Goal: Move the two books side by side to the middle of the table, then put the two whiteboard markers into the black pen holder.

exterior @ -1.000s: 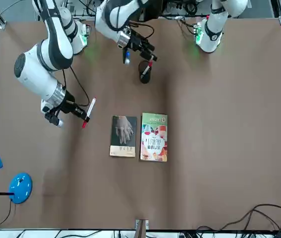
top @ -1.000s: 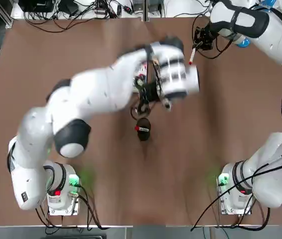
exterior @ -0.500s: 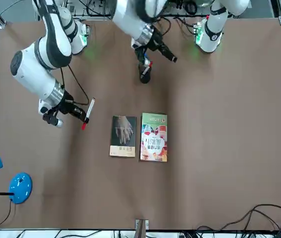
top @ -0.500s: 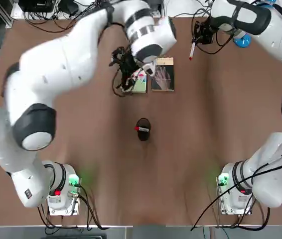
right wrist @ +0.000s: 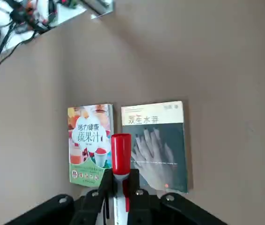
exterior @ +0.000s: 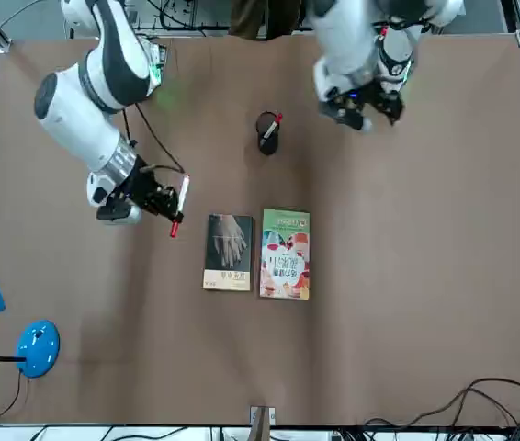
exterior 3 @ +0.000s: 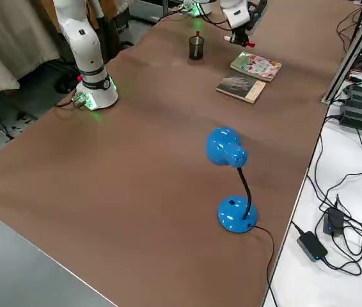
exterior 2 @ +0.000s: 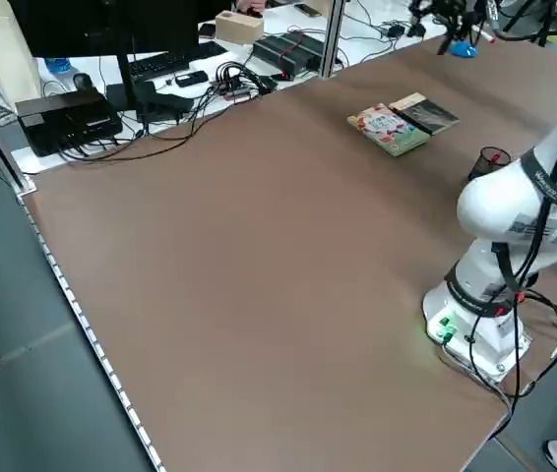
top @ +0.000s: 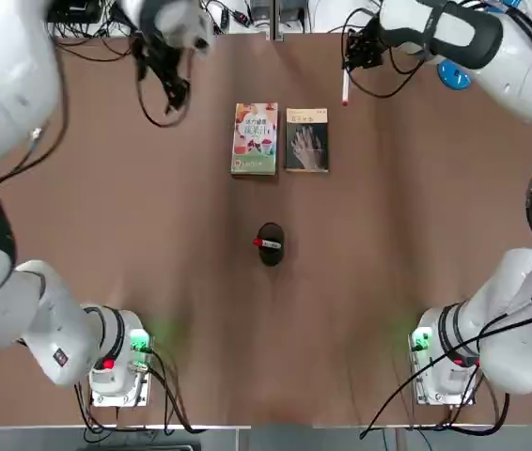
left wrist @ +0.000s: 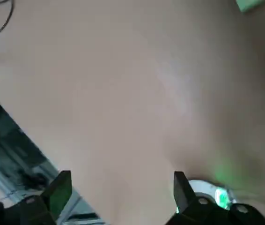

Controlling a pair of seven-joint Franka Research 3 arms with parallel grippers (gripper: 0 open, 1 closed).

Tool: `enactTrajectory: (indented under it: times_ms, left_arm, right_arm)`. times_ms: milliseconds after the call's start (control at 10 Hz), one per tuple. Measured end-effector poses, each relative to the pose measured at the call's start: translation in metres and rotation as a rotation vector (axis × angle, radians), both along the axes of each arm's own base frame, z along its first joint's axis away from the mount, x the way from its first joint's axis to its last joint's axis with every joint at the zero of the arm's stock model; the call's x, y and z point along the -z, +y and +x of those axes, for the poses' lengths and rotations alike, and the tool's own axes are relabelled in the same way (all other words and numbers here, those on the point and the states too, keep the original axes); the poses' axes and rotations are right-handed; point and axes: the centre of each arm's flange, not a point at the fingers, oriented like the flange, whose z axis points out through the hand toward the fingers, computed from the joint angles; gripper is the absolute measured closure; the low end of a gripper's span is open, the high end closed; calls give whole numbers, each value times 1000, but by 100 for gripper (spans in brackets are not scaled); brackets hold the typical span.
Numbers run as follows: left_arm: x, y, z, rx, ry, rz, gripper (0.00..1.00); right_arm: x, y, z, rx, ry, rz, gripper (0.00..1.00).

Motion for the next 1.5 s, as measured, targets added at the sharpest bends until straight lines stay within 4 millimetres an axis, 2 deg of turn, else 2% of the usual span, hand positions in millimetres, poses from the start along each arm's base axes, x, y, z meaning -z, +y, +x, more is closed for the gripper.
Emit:
enactTrajectory:
  times_ms: [300, 400, 600, 800, 1000, 1200, 1500]
  left_arm:
    - [-27, 106, 61, -206, -135, -171, 1]
    - [-43, 142, 78, -279, -182, -230, 0]
    - [-76, 175, 97, -357, -241, -310, 0]
    - [-96, 208, 118, -443, -274, -401, 0]
    - [-102, 230, 137, -491, -286, -464, 0]
    - [-97, 227, 144, -495, -265, -500, 0]
    - [-69, 221, 155, -484, -201, -506, 0]
  right_arm:
    - [2, 37, -17, -150, -43, 51, 85]
    - [3, 54, -26, -196, -51, 76, 85]
    - [7, 62, -32, -333, -107, 124, 85]
    - [28, 66, -45, -523, -186, 226, 85]
    - [64, 69, -66, -688, -314, 329, 85]
    - [95, 76, -94, -815, -425, 450, 85]
    - [127, 73, -120, -925, -612, 561, 85]
